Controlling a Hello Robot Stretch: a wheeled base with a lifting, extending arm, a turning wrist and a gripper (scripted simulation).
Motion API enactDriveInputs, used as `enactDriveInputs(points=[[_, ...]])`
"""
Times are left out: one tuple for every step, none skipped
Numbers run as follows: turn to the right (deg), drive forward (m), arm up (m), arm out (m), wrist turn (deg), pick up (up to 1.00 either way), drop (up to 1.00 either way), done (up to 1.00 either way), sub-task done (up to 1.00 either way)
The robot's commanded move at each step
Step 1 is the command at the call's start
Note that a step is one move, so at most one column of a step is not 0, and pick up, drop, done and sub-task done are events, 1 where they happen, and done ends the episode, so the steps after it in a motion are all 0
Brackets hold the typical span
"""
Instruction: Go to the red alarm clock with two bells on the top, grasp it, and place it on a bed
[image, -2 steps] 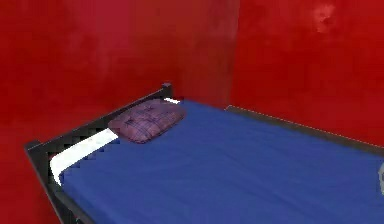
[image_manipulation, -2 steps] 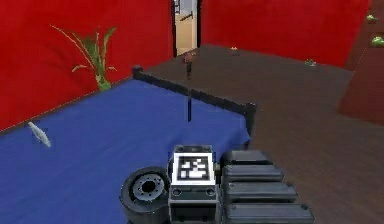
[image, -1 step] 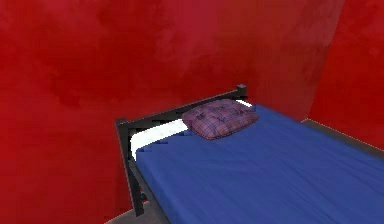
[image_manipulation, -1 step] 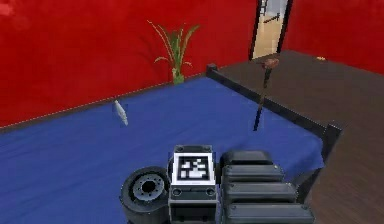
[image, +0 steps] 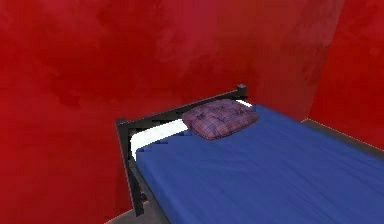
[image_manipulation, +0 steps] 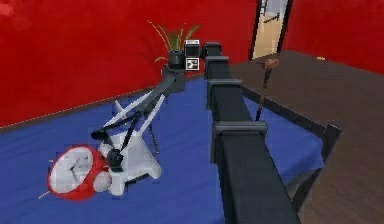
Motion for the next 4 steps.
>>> enactDriveInputs(points=[[0.0, 0.0, 0.0, 0.0, 39.0, 0.0, 0.0, 0.0, 0.0], [0.0, 0.0, -0.02, 0.0, 0.0, 0.0, 0.0, 0.0, 0.0], [0.0, 0.0, -0.32, 0.0, 0.0, 0.0, 0.0, 0.0, 0.0], [0.0, 0.0, 0.0, 0.0, 0.0, 0.0, 1.0, 0.0, 0.0]])
